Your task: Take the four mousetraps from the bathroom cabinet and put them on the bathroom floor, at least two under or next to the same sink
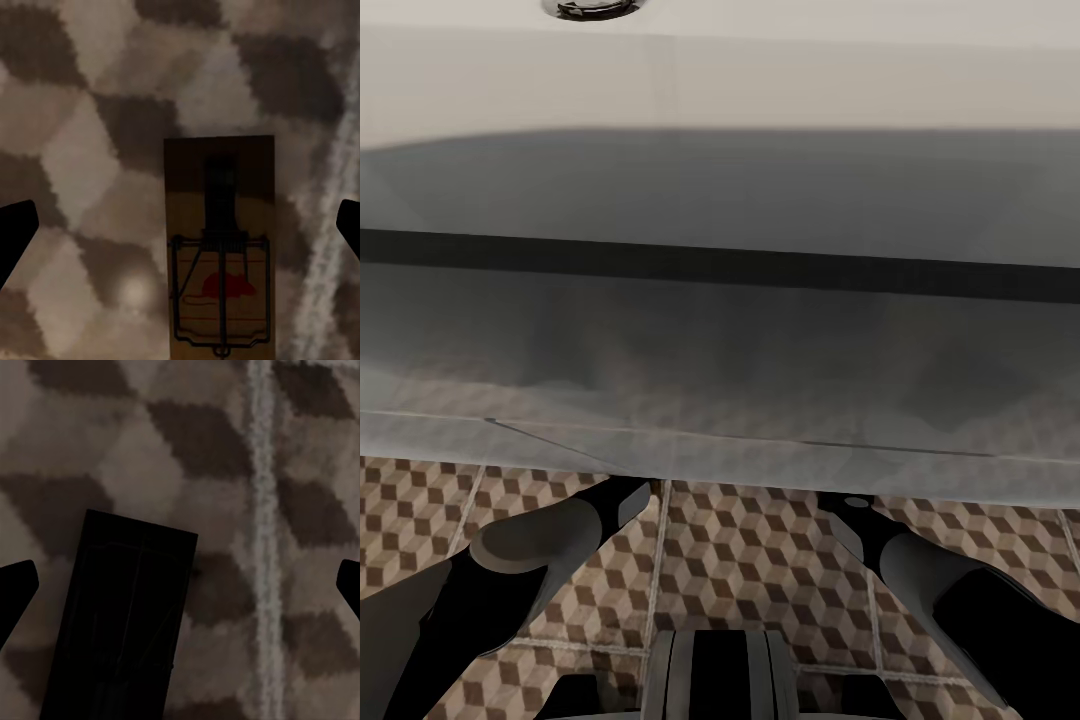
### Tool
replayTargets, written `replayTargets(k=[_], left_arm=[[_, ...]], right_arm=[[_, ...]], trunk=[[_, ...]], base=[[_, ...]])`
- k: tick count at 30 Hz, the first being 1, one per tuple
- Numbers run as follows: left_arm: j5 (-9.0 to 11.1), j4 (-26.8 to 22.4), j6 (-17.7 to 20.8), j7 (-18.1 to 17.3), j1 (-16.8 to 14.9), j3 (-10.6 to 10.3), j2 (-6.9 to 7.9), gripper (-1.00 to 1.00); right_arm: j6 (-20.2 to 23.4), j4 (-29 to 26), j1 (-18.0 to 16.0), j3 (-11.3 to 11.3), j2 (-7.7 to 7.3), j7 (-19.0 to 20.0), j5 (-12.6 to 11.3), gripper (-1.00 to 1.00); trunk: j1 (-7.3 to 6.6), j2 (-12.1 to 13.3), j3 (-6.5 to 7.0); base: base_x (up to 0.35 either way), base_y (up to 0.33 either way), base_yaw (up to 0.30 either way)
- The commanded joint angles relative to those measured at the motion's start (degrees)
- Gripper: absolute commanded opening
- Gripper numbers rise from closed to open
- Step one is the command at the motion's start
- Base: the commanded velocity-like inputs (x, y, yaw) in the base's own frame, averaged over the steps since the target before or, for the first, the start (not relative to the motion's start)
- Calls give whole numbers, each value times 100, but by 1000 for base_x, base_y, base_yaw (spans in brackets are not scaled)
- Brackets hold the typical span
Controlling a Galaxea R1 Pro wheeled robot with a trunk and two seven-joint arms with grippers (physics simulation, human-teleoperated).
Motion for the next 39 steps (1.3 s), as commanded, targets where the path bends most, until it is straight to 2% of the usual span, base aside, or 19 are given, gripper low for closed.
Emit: replayTargets(k=[1,15,24,39], left_arm=[[54,-19,-28,38,-4,-48,3,100],[53,-28,-355,38,-4,-44,7,100],[49,-57,-420,38,-4,-55,4,100],[44,-73,-430,38,-4,-57,3,100]], right_arm=[[-14,-6,0,49,0,-17,-61,100],[-14,-6,0,52,-2,-16,-61,100],[-14,-6,0,54,-2,-19,-61,100],[-14,-6,3,49,-9,-12,-61,100]], trunk=[[-1,-1,-3],[-1,-1,-3],[-1,-1,-3],[-1,-1,-3]], base=[[0,0,0],[0,0,0],[-20,0,0],[-283,0,0]])
